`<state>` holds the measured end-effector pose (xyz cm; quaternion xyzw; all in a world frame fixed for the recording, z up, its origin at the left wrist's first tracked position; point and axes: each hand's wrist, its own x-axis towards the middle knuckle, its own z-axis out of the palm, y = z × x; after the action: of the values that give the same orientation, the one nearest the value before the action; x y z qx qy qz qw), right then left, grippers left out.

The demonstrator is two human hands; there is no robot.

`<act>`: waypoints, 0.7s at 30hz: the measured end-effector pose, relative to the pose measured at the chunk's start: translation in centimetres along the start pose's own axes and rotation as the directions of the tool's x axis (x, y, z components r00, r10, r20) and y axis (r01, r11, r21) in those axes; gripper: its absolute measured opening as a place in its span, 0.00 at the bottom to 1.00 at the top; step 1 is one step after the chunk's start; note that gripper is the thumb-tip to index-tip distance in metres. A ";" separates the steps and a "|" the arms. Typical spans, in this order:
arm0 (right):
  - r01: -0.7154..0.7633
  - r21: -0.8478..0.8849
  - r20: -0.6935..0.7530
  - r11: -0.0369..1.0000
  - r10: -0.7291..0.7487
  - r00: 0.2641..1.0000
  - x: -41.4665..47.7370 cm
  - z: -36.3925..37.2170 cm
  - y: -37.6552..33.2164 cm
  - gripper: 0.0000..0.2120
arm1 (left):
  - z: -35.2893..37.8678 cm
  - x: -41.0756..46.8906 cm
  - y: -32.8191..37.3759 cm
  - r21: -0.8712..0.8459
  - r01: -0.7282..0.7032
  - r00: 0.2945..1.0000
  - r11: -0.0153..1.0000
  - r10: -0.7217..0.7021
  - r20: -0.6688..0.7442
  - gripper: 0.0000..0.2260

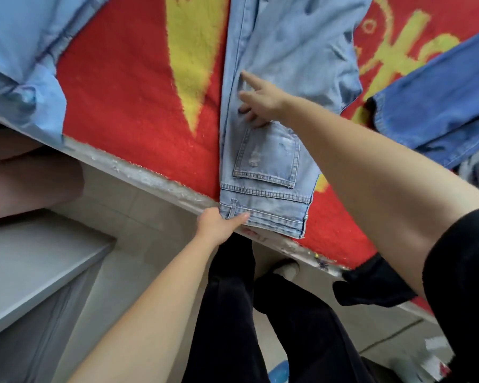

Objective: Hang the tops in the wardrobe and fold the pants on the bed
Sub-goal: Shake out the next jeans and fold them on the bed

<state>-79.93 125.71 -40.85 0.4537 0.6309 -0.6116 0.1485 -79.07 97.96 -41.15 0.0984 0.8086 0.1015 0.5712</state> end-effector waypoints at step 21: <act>-0.057 -0.290 -0.779 0.955 -0.201 0.594 13.2 -21.8 -10.9 0.10 | -18.9 21.8 35.1 0.679 -0.298 0.813 0.671 0.551 -0.187 0.34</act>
<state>-87.29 152.40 -39.13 0.6272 0.7289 -0.2508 -0.1117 -102.57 136.65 -44.95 0.4483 0.8423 -0.0207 0.2987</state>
